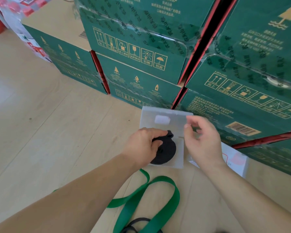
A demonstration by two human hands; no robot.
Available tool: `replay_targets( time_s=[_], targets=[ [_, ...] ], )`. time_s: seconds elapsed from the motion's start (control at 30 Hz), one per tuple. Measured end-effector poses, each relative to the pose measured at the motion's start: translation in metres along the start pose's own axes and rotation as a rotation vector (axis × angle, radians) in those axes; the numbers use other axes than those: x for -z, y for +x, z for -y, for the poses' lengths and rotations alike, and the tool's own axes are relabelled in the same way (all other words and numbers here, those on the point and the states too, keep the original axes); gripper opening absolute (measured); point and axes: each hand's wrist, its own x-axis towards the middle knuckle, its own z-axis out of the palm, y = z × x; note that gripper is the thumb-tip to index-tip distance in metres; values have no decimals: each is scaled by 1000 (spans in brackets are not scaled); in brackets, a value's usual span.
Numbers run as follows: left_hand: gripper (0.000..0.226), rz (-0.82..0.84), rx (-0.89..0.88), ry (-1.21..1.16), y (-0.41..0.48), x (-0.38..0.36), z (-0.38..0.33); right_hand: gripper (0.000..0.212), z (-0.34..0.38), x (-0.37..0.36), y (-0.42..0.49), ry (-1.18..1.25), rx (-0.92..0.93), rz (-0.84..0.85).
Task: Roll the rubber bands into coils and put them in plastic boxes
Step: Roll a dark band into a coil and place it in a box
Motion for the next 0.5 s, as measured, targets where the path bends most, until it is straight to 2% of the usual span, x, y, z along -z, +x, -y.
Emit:
replay_targets(
  time_s=[0.13,0.3,0.4,0.5],
  targets=[
    [47,-14,-102,54,7,2,-1,15,4,3,0,91,-95,32],
    [46,49,-115,53,0,-13,13,5,-7,-18,-21,128,-334,245],
    [43,65,-142,45,0,-17,15,13,-12,-23,-30,210,-447,249],
    [43,73,-210,44,0,-19,12,16,-14,-22,-38,283,-425,237]
  ],
)
